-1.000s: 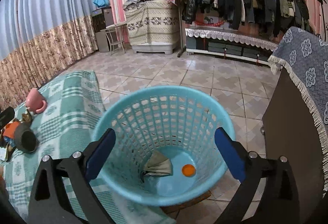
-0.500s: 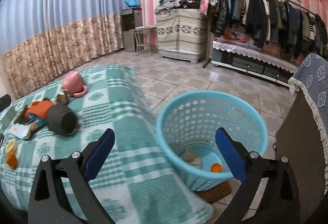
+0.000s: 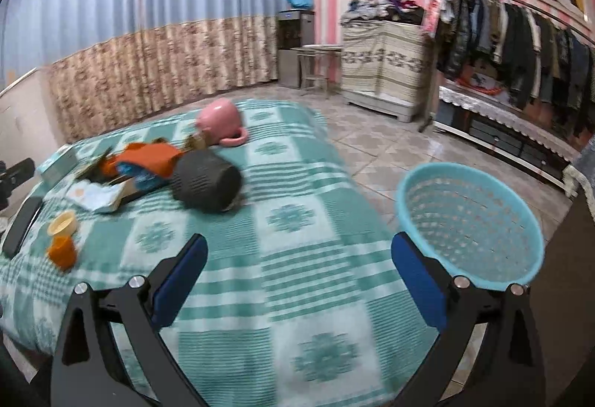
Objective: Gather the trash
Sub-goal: 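Swing both tools back over the table toward the cream bowl and orange peel, then grasp the cream bowl with the left tool while the right tool grasps the orange peel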
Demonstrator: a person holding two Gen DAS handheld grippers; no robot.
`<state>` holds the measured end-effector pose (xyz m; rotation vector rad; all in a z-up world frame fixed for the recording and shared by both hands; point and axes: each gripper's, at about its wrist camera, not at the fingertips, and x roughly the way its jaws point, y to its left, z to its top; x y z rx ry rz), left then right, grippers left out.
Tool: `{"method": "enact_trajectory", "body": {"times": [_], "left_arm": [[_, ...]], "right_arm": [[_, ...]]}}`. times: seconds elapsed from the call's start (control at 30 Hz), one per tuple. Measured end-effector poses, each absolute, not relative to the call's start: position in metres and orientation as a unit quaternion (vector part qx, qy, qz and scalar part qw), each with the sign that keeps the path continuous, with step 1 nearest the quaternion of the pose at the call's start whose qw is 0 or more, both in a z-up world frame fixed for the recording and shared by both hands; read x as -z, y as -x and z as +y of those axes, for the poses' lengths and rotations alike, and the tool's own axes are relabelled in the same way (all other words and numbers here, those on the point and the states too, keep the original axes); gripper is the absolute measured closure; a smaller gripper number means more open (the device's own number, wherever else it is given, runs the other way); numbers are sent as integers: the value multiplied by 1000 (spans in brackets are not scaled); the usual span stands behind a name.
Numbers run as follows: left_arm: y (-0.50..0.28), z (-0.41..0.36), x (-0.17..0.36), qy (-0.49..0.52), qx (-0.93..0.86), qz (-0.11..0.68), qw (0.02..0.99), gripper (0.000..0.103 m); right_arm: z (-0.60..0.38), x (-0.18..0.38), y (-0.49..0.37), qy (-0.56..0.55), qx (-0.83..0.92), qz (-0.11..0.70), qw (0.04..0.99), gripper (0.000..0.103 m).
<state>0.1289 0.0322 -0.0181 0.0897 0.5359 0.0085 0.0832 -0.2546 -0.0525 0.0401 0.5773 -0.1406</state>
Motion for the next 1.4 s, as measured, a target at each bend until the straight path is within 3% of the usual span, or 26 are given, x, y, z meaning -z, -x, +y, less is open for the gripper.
{"method": "enact_trajectory", "body": {"times": [0.57, 0.97, 1.3, 1.4], "left_arm": [[-133, 72, 101, 13, 8, 351, 936, 5], [-163, 109, 98, 20, -14, 362, 932, 5], [-203, 84, 113, 7, 24, 411, 911, 5], [-208, 86, 116, 14, 31, 421, 906, 11]], "right_arm": [[-216, 88, -98, 31, 51, 305, 950, 6], [-209, 99, -111, 40, 44, 319, 946, 6], [-209, 103, -121, 30, 47, 336, 940, 6], [-202, 104, -125, 36, 47, 337, 940, 6]]}}
